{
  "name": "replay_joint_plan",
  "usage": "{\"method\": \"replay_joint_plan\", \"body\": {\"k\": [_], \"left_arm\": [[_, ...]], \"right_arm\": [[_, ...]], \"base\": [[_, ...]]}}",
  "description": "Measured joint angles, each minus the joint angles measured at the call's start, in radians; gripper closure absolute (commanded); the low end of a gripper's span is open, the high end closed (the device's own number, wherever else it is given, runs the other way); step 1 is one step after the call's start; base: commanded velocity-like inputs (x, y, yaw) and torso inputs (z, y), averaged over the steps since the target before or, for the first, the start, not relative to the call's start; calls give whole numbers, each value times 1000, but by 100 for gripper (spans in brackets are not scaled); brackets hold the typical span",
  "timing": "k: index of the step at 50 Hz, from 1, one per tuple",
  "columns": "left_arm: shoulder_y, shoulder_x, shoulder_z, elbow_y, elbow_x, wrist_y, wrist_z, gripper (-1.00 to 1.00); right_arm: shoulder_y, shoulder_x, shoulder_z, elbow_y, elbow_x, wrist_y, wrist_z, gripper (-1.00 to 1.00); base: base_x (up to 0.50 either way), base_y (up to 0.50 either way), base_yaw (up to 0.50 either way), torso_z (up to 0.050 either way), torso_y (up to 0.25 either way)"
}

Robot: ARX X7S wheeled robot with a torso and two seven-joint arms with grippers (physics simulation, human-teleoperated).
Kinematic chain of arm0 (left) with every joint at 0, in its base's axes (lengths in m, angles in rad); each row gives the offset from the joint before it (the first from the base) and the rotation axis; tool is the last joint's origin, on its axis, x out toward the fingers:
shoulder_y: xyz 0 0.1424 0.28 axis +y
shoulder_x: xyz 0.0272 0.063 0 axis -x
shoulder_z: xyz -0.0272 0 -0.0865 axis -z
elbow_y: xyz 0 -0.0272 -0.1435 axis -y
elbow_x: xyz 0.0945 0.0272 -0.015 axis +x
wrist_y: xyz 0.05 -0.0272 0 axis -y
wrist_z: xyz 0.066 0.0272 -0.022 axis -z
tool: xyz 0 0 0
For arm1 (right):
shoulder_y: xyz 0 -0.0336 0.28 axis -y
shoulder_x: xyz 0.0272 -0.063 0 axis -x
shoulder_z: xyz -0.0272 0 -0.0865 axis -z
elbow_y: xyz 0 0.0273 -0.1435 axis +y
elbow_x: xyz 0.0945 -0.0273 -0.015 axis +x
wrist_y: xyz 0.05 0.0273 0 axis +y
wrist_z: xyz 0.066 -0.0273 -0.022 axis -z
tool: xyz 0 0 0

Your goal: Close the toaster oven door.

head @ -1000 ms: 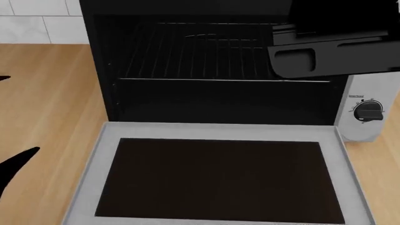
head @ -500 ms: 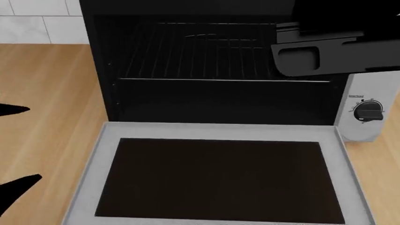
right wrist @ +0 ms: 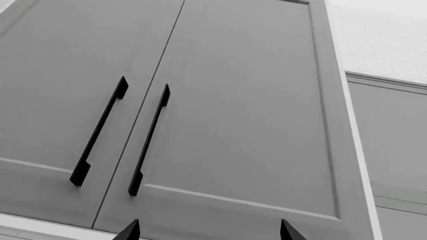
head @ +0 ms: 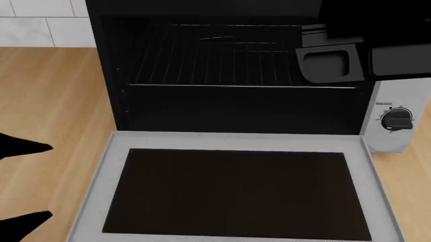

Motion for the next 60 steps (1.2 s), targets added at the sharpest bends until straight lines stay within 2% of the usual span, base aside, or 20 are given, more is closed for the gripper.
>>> {"method": "replay_joint_plan", "body": {"k": [60], "left_arm": [[-25,114,107,-185,140,129,-37,-100]], "right_arm": [[-15,39,-5,-6,12,-36,17,-100]], "base": [[0,0,0,0,0]]}}
